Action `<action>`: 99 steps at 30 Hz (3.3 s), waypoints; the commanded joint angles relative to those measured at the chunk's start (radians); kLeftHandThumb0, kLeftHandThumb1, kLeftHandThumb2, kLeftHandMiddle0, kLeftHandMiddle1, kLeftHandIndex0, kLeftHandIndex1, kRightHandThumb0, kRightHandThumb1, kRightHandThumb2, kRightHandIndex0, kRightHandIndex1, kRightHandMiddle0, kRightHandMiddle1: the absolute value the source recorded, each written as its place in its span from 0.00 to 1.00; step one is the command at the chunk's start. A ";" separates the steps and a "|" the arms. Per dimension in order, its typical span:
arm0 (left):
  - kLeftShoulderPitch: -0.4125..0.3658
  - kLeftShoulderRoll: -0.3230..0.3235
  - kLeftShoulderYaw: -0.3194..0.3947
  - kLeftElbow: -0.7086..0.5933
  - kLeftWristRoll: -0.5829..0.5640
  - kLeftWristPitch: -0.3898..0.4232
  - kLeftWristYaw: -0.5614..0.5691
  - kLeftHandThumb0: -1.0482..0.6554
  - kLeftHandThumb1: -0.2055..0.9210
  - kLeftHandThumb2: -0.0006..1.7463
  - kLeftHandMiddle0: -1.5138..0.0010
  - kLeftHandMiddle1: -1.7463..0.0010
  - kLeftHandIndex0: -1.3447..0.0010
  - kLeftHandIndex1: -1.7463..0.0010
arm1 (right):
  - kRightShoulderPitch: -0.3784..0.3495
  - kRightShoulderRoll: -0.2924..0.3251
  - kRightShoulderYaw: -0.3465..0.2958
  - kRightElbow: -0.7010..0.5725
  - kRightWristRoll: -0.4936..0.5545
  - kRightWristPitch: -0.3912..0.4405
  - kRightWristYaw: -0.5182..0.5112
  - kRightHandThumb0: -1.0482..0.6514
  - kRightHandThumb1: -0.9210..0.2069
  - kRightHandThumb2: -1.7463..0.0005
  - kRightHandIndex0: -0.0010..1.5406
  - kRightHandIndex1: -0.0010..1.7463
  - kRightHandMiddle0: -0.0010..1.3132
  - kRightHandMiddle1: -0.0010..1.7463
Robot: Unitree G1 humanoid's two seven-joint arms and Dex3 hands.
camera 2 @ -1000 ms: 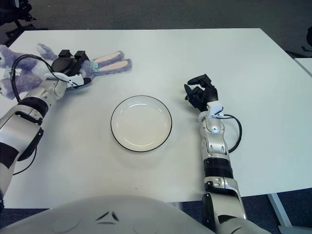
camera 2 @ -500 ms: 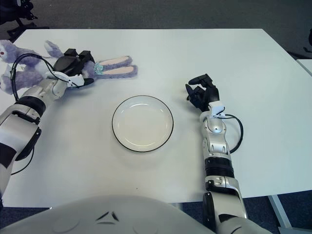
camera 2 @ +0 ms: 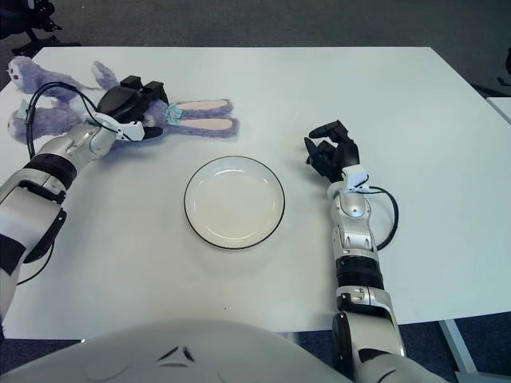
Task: Put the doll into the plate.
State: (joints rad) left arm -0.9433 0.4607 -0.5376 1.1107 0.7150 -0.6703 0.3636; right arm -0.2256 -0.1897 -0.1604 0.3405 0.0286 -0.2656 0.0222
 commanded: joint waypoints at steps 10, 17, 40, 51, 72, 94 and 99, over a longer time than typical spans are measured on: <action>-0.032 -0.072 0.022 -0.062 -0.006 -0.004 -0.023 0.87 0.54 0.69 0.65 0.00 0.56 0.00 | 0.040 0.014 0.011 0.040 0.001 0.014 0.010 0.41 0.00 0.78 0.51 0.92 0.25 0.92; -0.023 -0.086 0.036 -0.128 -0.018 -0.023 -0.051 0.87 0.54 0.69 0.64 0.00 0.56 0.00 | 0.040 0.013 0.014 0.033 -0.007 0.021 0.005 0.41 0.00 0.77 0.51 0.92 0.25 0.92; 0.117 -0.034 0.134 -0.513 -0.088 -0.092 -0.197 0.87 0.55 0.68 0.65 0.00 0.56 0.00 | 0.034 0.004 0.029 0.013 -0.034 0.062 -0.024 0.41 0.00 0.77 0.50 0.94 0.25 0.92; 0.155 -0.038 0.171 -0.608 -0.092 -0.052 -0.253 0.87 0.55 0.68 0.65 0.00 0.57 0.00 | 0.037 0.002 0.034 0.003 -0.038 0.070 -0.031 0.41 0.00 0.77 0.50 0.95 0.25 0.92; 0.281 0.003 0.231 -0.862 -0.097 -0.088 -0.289 0.87 0.56 0.67 0.66 0.00 0.58 0.00 | 0.041 -0.009 0.039 -0.005 -0.040 0.081 -0.035 0.41 0.00 0.78 0.50 0.95 0.25 0.92; 0.447 -0.105 0.353 -0.991 -0.085 -0.213 -0.116 0.87 0.55 0.68 0.65 0.00 0.56 0.00 | 0.033 -0.010 0.047 0.001 -0.050 0.086 -0.040 0.41 0.00 0.78 0.50 0.95 0.25 0.92; 0.491 -0.213 0.383 -1.046 0.003 -0.122 0.006 0.87 0.56 0.67 0.66 0.00 0.66 0.00 | 0.030 -0.009 0.048 0.002 -0.055 0.089 -0.042 0.41 0.00 0.78 0.50 0.95 0.25 0.92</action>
State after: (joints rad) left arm -0.4714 0.2979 -0.1771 0.1139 0.6740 -0.8510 0.3152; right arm -0.2194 -0.2045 -0.1255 0.3069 -0.0107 -0.2201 -0.0239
